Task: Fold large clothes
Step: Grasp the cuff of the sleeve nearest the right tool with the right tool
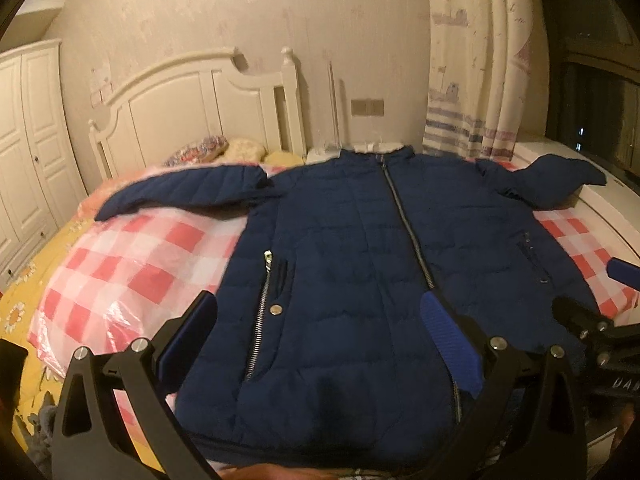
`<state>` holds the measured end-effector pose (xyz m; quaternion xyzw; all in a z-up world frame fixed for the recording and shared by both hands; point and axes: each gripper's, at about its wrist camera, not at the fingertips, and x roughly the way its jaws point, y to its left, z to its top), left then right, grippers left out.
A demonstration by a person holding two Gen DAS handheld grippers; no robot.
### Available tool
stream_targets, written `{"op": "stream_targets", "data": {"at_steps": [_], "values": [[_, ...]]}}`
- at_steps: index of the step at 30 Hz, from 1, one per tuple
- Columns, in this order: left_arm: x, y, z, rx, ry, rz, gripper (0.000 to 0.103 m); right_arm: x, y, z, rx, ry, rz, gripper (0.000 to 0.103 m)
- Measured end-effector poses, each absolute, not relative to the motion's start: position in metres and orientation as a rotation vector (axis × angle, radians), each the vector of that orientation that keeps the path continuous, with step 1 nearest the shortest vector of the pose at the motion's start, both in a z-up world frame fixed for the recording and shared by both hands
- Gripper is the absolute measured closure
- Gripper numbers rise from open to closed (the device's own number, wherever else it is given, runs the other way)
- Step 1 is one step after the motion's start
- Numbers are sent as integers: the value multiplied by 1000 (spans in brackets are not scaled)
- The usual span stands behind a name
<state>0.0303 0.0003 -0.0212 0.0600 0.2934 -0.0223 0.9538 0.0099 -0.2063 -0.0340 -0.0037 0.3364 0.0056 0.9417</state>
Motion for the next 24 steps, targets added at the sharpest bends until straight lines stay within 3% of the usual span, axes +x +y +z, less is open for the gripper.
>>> {"op": "stream_targets", "data": {"at_steps": [7, 17, 24], "values": [[138, -4, -50, 156, 765, -8, 2, 65, -264, -53, 135, 776, -32, 4], [294, -10, -94, 249, 993, 52, 2, 162, -432, -73, 466, 804, -311, 4], [322, 0, -113, 150, 998, 26, 2, 213, -559, -50, 663, 619, -525, 4]]}}
